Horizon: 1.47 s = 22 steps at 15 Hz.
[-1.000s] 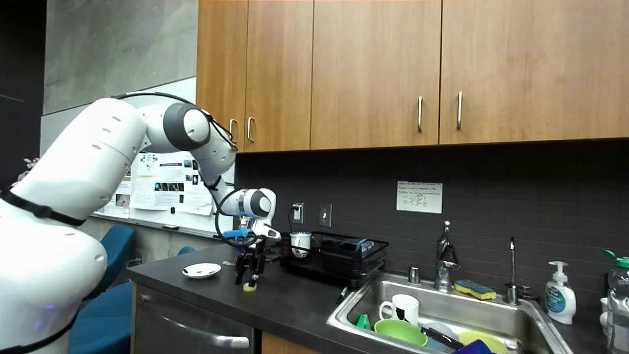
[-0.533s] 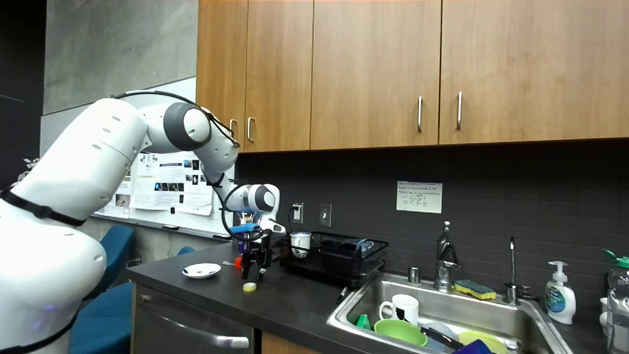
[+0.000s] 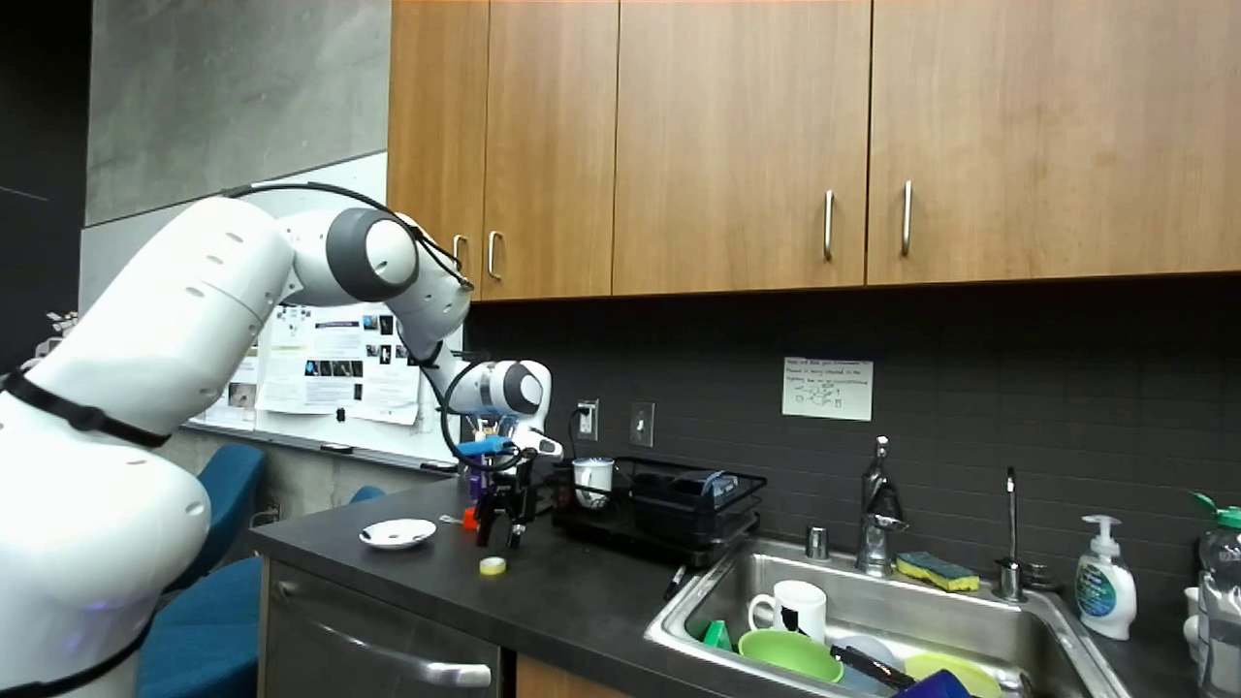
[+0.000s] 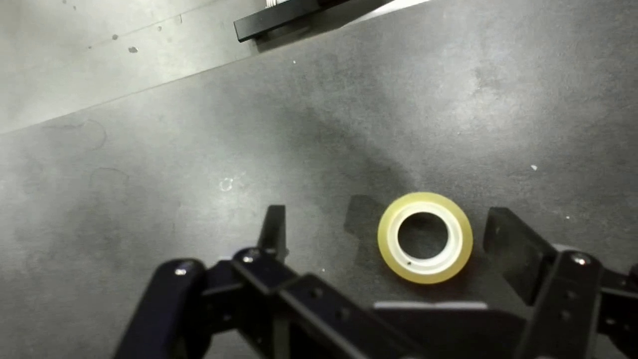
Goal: Place the tape on the white plate.
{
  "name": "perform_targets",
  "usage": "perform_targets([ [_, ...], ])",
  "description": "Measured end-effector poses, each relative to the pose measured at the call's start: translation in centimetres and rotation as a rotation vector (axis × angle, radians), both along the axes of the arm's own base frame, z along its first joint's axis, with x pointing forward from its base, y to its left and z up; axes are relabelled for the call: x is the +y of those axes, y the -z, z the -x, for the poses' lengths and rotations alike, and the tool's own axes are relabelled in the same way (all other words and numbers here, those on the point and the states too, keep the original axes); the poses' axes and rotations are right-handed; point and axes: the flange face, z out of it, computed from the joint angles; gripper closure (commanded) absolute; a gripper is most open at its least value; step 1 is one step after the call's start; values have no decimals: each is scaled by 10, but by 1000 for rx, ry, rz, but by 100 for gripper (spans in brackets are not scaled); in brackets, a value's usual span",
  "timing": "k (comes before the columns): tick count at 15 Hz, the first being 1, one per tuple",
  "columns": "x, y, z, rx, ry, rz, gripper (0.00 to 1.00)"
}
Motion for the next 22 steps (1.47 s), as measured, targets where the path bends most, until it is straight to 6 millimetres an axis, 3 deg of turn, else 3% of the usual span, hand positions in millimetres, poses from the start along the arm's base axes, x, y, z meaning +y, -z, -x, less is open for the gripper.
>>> perform_targets([
  [7,5,23,-10,24,-23,-8,0],
  [8,5,26,-11,29,-24,-9,3],
  [9,5,29,-12,33,-24,-9,26],
  [11,5,32,-13,37,-24,-8,29],
  [17,9,27,-16,38,-17,-23,75],
  [22,7,27,-15,45,-14,-22,75],
])
